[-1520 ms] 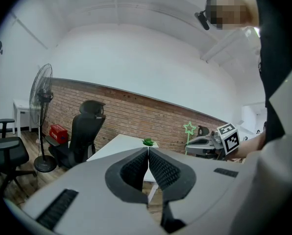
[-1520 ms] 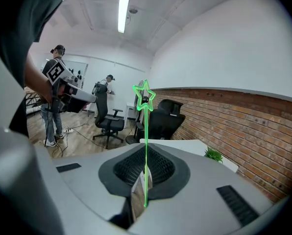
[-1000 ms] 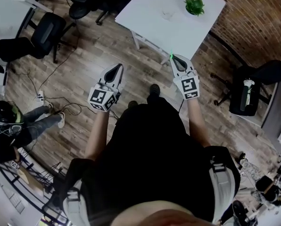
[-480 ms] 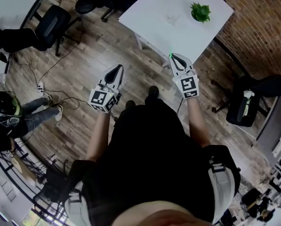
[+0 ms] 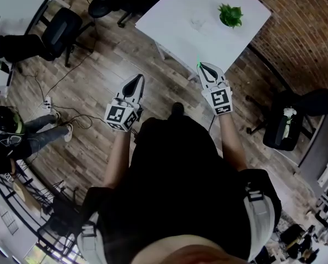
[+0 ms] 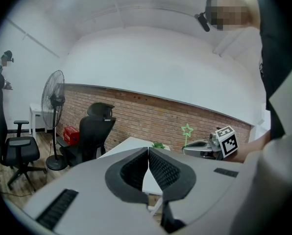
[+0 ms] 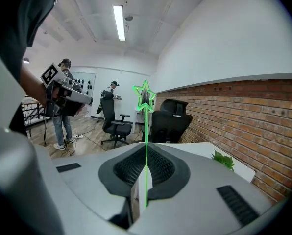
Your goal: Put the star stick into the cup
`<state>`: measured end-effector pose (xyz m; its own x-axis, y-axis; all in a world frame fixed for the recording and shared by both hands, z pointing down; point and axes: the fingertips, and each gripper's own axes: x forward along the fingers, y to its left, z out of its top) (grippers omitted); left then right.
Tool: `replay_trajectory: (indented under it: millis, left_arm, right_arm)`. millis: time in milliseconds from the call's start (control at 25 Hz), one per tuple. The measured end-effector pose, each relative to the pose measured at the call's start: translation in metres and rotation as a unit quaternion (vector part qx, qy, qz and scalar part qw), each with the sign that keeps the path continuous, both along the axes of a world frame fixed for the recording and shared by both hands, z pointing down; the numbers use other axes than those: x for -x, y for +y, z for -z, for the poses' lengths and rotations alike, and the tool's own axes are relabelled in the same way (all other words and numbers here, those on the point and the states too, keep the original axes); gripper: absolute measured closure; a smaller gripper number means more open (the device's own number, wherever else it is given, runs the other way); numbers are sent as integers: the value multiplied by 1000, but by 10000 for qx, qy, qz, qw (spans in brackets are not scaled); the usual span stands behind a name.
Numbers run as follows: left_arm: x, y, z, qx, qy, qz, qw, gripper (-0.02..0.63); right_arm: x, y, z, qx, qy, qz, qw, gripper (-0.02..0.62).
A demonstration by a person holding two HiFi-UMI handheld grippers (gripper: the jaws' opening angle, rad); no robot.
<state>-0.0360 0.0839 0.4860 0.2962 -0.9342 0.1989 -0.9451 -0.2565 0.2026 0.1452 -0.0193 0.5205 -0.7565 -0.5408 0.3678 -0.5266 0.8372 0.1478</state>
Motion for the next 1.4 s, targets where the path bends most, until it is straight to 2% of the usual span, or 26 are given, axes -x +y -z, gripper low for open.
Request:
replay_trajectory:
  millis: [280, 800, 1400]
  left_arm:
    - [-16, -2, -2, -25, -16, 9, 10000, 584]
    - [0, -7, 4, -119, 52, 144, 9998, 584]
    - [32, -71, -4, -50, 248, -432, 9987, 584]
  right_arm:
    - [-11, 0, -2, -13, -61, 74, 10000, 589]
    - [-19, -9, 6, -130, -21, -112, 9998, 589]
    - [0, -45, 12, -123, 153, -691, 9974, 589]
